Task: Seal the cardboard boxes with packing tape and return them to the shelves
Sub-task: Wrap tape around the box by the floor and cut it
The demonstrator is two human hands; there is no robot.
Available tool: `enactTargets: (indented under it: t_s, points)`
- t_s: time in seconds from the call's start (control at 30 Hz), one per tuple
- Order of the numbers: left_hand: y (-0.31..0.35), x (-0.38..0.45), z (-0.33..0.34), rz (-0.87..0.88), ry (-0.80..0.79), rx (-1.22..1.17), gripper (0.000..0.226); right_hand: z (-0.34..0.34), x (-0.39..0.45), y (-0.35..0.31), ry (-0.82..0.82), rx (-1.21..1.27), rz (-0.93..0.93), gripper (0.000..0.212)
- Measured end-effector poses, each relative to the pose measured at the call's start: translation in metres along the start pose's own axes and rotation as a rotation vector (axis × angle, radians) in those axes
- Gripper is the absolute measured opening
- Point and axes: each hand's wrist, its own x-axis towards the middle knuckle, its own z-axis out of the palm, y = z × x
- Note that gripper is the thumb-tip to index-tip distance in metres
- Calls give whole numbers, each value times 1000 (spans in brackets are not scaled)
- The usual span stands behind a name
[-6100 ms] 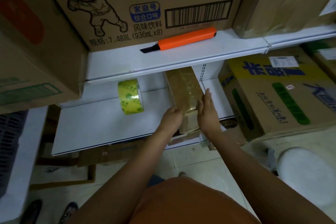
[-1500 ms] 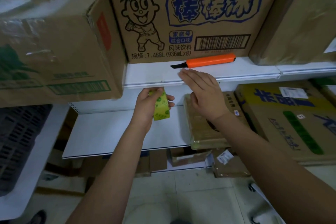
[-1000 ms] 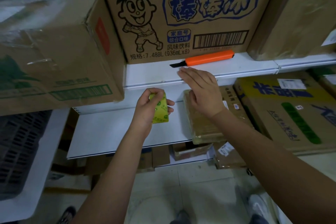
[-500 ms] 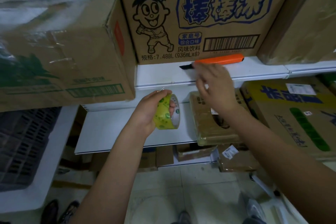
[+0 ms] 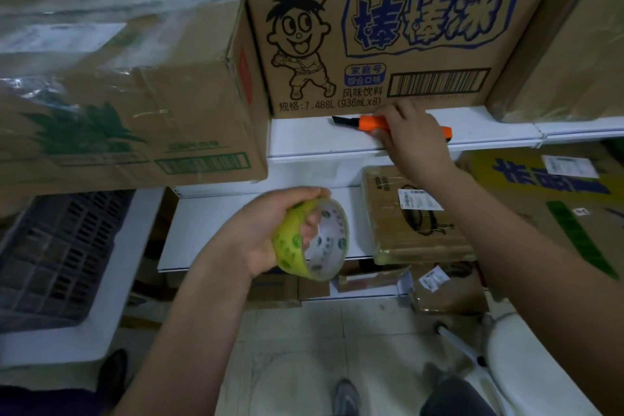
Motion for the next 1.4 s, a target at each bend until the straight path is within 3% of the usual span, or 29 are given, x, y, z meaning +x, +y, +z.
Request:
enactTargets:
  t_s: [0.2,0.33,0.47,0.53,0.63,0.73,0.77,0.8,0.9,1.03,1.17,1.27,1.4]
  points:
    - [-45,1,-12,206,128,223,13,8,1,-32,33,9,-88,34]
    - [-72,2,-34,201,157,317,15,9,-3,-49,40,48,-139,33]
    - [-92,12,-45,203,228,405,15,2,-44,-71,200,167,-261,34]
    - [-105,23,-49,198,267,410,15,7,-80,-72,228,218,-232,33]
    - [-130,43,-55,159,330,393,19,26,-133,-58,23,262,-89,33]
    - [-158,54,-59,115,415,327,17,68,-170,-44,-445,243,29,31]
    - [-167,56,-63,98,438,311,15,84,-178,-41,-529,250,29,31]
    - [-178,59,-69,79,462,293,14,100,-184,-39,-591,258,15,36]
    - [-213,67,-96,11,538,230,14,141,-198,-39,-784,367,-15,82]
    - [-257,77,-108,-68,606,125,13,192,-219,-29,-920,372,-115,39]
    - [-304,113,-93,-108,595,137,15,237,-247,5,-975,273,-161,44]
    - [-348,160,-70,-124,562,174,14,281,-289,47,-891,342,54,55]
    - [-412,239,-27,-142,476,179,13,316,-342,118,-928,324,170,33]
